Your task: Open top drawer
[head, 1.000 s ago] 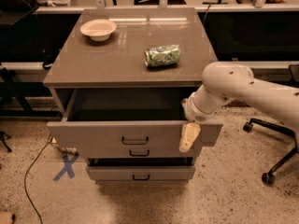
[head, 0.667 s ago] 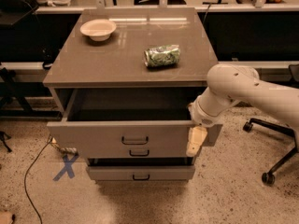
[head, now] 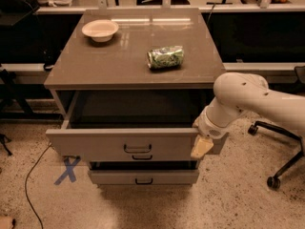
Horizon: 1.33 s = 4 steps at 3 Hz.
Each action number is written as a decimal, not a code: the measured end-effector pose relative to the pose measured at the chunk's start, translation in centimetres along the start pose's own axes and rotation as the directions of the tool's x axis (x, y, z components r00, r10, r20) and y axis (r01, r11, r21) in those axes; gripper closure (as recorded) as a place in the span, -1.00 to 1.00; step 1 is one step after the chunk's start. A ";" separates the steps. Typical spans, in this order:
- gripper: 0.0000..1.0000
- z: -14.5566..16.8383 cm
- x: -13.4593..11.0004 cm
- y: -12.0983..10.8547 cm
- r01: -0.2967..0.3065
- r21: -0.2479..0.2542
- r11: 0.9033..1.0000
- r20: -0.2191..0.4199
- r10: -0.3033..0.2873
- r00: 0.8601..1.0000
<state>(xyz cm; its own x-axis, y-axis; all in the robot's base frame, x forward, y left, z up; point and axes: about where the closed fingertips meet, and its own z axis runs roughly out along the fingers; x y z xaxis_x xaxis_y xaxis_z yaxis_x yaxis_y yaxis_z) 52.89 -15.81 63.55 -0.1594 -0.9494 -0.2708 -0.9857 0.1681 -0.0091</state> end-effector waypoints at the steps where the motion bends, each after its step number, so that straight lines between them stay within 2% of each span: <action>1: 0.28 -0.5 -0.1 0.0 0.000 0.000 1.000 0.000 0.000 1.000; 2: 0.74 -0.5 -0.1 0.0 0.000 0.000 1.000 0.000 0.000 1.000; 3: 1.00 -1.7 0.0 1.8 -0.005 0.031 1.000 0.004 0.005 1.000; 4: 1.00 -1.5 0.1 1.8 -0.005 0.031 0.999 0.004 0.005 1.000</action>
Offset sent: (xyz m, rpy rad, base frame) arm -0.1338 -0.0088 0.0967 -0.0763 -0.1722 -0.0863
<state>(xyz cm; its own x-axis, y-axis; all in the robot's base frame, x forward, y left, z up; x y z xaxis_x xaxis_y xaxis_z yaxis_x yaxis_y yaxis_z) 51.01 -15.98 64.93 -0.1641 -0.9473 -0.2751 -0.9827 0.1812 -0.0378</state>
